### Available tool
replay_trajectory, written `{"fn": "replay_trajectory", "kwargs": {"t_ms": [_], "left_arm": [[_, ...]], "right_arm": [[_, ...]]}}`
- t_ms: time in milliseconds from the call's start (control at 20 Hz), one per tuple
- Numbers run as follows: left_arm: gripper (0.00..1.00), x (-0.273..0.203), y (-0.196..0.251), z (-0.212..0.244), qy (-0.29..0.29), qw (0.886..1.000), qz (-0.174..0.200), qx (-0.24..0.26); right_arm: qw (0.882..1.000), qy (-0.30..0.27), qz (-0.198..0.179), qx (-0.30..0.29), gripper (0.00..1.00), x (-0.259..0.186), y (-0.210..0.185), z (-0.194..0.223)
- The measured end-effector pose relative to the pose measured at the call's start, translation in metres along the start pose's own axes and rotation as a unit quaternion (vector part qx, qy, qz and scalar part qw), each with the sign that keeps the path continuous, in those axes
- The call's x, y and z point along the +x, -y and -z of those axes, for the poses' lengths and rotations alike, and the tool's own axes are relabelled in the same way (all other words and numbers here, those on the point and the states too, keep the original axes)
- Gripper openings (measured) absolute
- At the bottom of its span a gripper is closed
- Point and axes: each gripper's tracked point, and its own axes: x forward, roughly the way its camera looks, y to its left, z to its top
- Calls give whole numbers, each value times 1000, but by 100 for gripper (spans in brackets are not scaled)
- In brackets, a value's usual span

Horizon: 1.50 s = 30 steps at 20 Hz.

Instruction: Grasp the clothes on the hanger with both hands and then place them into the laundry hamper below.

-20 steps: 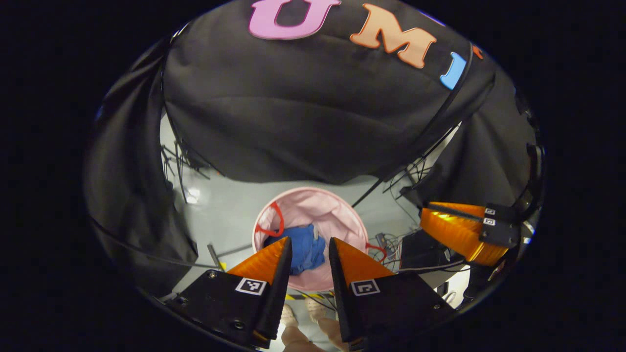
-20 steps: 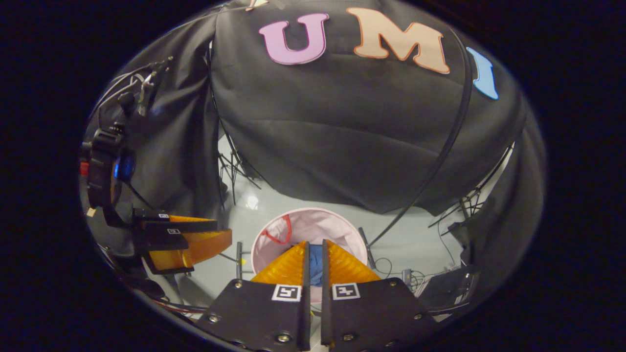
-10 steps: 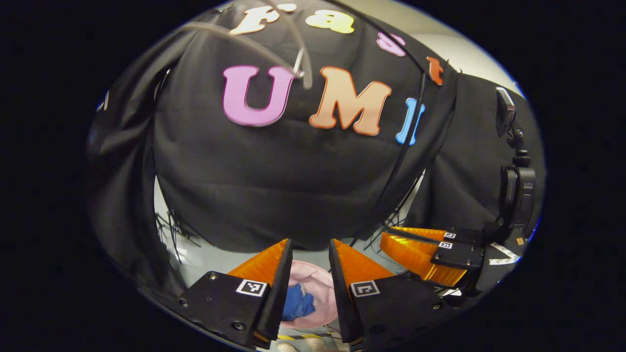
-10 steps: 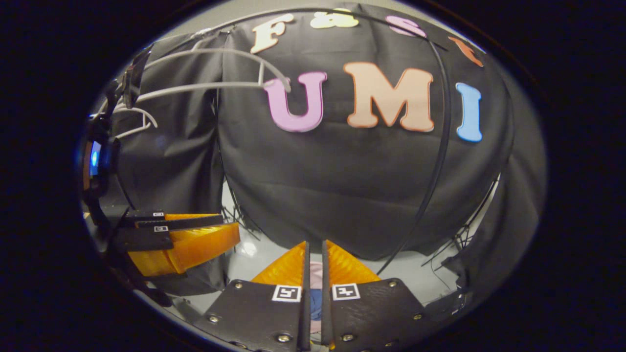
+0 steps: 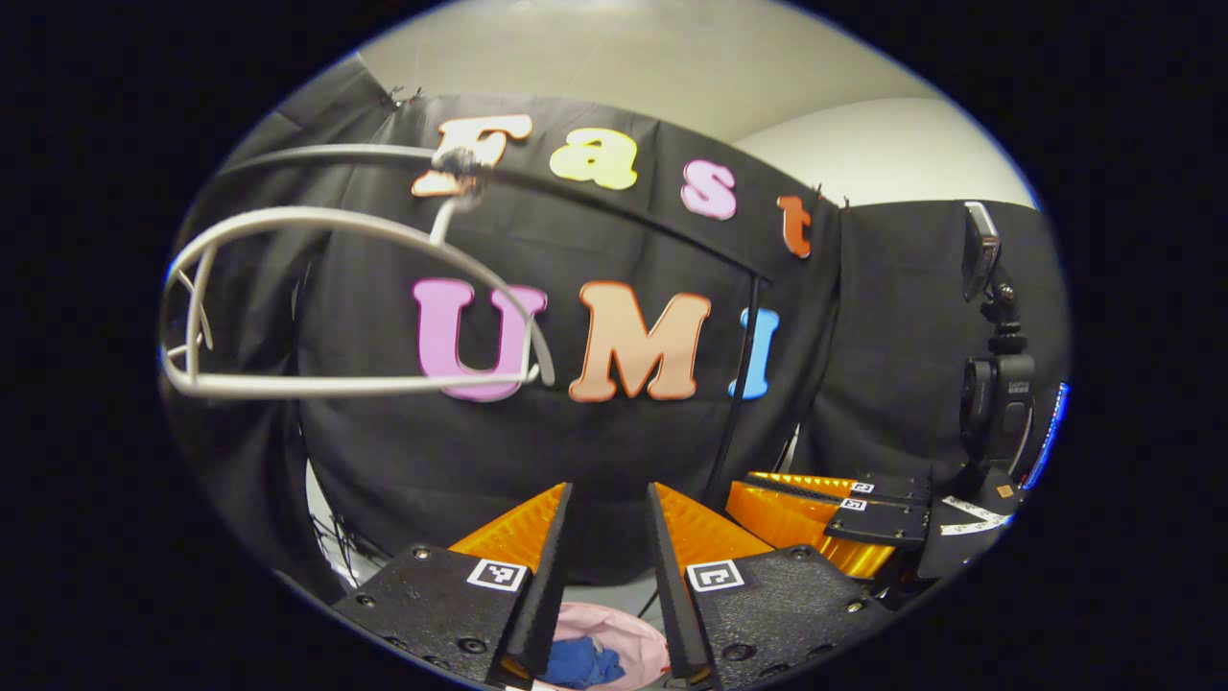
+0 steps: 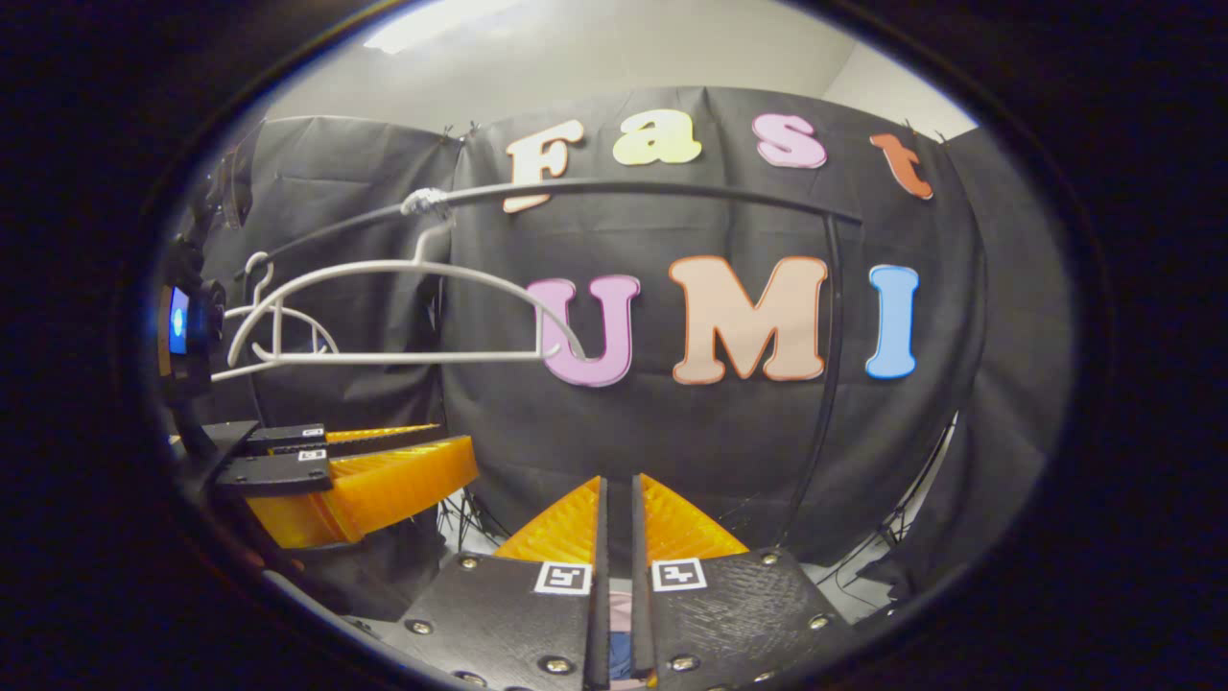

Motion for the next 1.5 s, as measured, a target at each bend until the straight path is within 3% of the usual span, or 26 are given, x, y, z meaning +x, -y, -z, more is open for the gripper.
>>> {"fn": "replay_trajectory", "kwargs": {"t_ms": [150,200,300,350,400,450,500,600,650,700,800,900,1000,1150,1200,1250,1400,1450,1500], "left_arm": [[47,-15,1,-23,34,999,-6,22],[53,-21,0,-32,44,999,-10,30],[40,-36,-3,-50,65,996,-25,48],[46,-42,-3,-56,75,995,-34,57],[43,-49,-2,-64,84,993,-44,66],[46,-54,0,-68,91,992,-50,71],[40,-59,1,-72,96,991,-54,72],[46,-62,-1,-76,96,991,-60,69],[46,-59,-2,-75,95,991,-63,67],[52,-60,-2,-76,97,991,-65,64],[46,-62,-1,-79,98,991,-70,61],[46,-62,-4,-77,95,990,-81,63],[53,-66,-7,-78,94,989,-90,68],[53,-71,-11,-77,93,988,-98,70],[52,-74,-12,-78,92,988,-101,69],[46,-73,-9,-76,91,989,-98,67],[67,-74,-7,-73,86,990,-95,66],[70,-73,-8,-72,85,990,-95,66],[81,-74,-8,-72,85,990,-97,66]], "right_arm": [[999,32,1,-5,9,-15,-5,-35],[999,42,3,-5,9,-20,-6,-44],[998,61,5,0,9,-29,-6,-61],[997,71,6,2,9,-31,-7,-70],[997,80,9,3,9,-36,-5,-77],[996,90,10,3,9,-41,-4,-86],[995,97,13,0,9,-44,-4,-92],[994,111,20,-8,8,-50,-3,-103],[993,117,20,-9,8,-53,-3,-108],[992,121,19,-7,8,-54,-4,-111],[992,127,19,-2,9,-57,-5,-116],[991,131,23,-2,9,-60,-3,-118],[991,130,27,-6,9,-61,-2,-117],[991,129,27,-2,9,-64,-2,-118],[991,128,28,-1,3,-64,-2,-116],[991,128,29,-2,9,-64,-2,-116],[991,127,29,-3,9,-66,-3,-115],[991,128,31,-3,13,-67,-3,-114],[991,127,31,-3,21,-68,-3,-114]]}}
